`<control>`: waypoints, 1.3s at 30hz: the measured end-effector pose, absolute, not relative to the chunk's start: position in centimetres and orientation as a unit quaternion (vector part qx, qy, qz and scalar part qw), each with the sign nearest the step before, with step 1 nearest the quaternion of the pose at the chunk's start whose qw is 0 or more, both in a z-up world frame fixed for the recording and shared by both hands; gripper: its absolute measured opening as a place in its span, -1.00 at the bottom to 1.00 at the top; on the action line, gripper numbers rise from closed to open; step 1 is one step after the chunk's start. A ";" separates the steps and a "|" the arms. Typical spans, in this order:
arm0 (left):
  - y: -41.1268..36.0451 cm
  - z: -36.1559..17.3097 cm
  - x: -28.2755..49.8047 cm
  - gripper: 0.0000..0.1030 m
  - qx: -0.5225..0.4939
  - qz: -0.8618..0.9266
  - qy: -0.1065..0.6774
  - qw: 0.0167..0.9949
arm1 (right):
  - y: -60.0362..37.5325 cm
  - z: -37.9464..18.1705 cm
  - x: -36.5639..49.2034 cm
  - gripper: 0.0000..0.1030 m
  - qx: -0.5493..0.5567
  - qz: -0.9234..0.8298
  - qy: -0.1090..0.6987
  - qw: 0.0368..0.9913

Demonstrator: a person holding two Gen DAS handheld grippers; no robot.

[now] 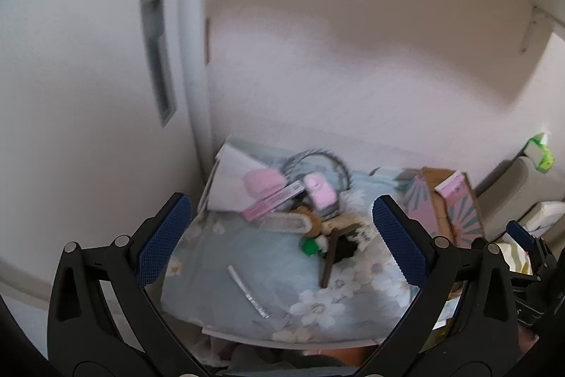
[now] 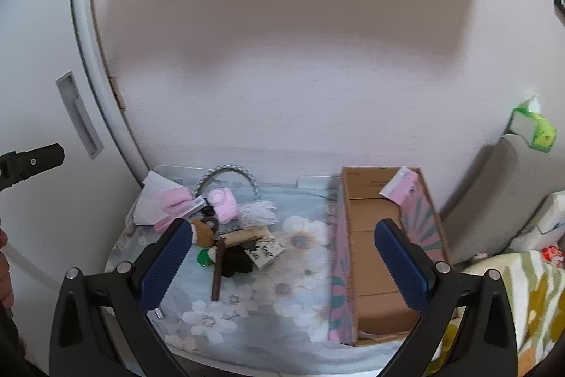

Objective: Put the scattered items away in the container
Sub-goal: 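Move both tools toward the cluttered table, then grasp the silver metal tube with the left gripper while the right gripper grasps the brown stick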

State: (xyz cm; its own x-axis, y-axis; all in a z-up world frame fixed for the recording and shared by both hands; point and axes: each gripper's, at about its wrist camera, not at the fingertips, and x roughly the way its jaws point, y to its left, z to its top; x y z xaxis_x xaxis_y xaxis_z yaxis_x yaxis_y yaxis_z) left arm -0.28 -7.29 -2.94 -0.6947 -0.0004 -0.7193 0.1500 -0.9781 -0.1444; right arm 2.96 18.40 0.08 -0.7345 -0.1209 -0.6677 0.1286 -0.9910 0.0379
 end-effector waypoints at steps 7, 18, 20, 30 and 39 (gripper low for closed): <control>-9.4 -10.8 -0.4 0.99 0.466 -0.875 0.106 0.076 | 16.0 -5.3 1.7 0.99 0.398 -0.909 0.025 0.122; -10.6 -26.2 -0.3 0.97 0.573 -0.790 0.182 0.118 | 12.4 -15.9 -1.5 0.77 0.460 -0.870 0.029 0.176; -10.3 -28.2 -0.3 0.95 0.580 -0.784 0.186 0.122 | 11.7 -18.1 -2.3 0.49 0.473 -0.862 0.024 0.184; -7.9 -31.2 -1.2 0.72 0.581 -0.788 0.156 0.135 | 10.0 -23.8 -3.7 -0.11 0.507 -0.838 0.001 0.200; -6.5 -31.1 0.3 0.69 0.556 -0.808 0.140 0.136 | 9.4 -24.1 -3.8 -0.54 0.496 -0.842 0.014 0.211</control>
State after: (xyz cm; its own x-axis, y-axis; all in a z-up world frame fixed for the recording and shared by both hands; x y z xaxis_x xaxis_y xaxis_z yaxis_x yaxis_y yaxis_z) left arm 0.35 -6.50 -31.12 -0.3437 -0.0645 -0.9369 0.3760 -0.9237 -0.0743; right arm -3.78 9.39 -24.07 -0.4197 -0.3417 -0.8409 0.3687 -0.9107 0.1861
